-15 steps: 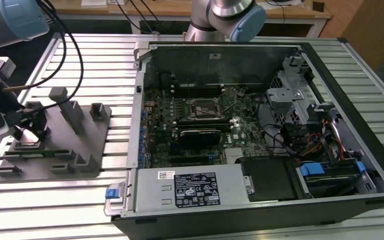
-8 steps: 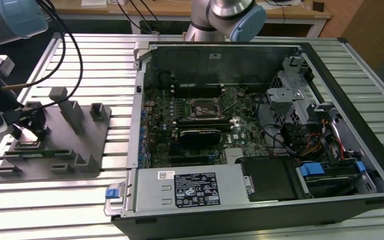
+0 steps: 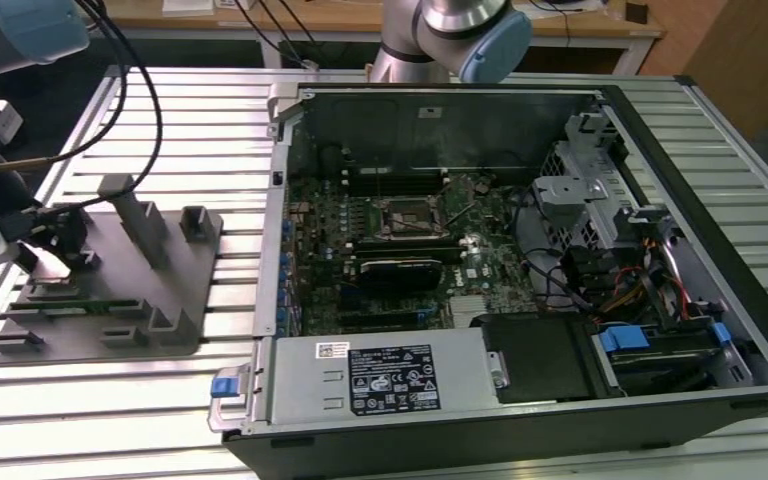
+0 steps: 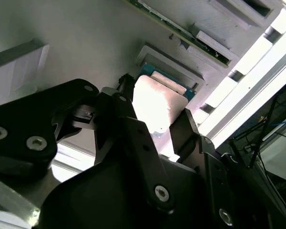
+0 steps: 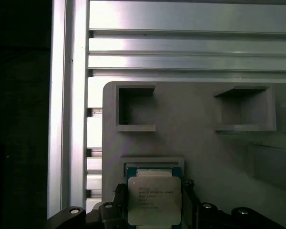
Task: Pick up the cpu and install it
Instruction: 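Pick up the cpu and move it towards the insertion slot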
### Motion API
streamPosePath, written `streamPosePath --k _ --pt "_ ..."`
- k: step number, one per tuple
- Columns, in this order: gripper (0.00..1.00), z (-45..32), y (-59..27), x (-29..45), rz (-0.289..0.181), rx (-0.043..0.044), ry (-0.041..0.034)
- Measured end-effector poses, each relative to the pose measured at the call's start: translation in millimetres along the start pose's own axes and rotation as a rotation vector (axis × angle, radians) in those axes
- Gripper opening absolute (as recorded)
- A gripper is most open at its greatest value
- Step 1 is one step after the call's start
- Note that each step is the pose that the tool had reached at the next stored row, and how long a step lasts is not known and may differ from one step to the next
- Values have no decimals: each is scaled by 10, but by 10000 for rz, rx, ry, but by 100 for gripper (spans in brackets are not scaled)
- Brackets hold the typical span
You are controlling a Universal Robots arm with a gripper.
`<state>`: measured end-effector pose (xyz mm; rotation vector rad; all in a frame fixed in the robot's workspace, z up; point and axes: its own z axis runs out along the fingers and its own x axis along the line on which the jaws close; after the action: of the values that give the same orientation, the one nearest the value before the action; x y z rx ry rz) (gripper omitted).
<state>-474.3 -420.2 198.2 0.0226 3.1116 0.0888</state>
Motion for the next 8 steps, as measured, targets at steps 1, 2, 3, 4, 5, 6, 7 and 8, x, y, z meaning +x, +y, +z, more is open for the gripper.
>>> streamPosePath --k 1,2,3,4,5,6,7,8 --pt "54 -17 1 0 0 0 -1" --pt "54 -36 2 -1 0 0 0" --pt "54 -55 3 -1 0 0 0" --pt "54 -73 4 -2 1 0 -1" --pt "54 -92 5 -3 0 -1 -2" --pt "54 -114 7 -3 0 -1 -3" --pt "54 -138 8 -4 -1 -1 -3" --pt "54 -162 9 -5 0 0 -3"
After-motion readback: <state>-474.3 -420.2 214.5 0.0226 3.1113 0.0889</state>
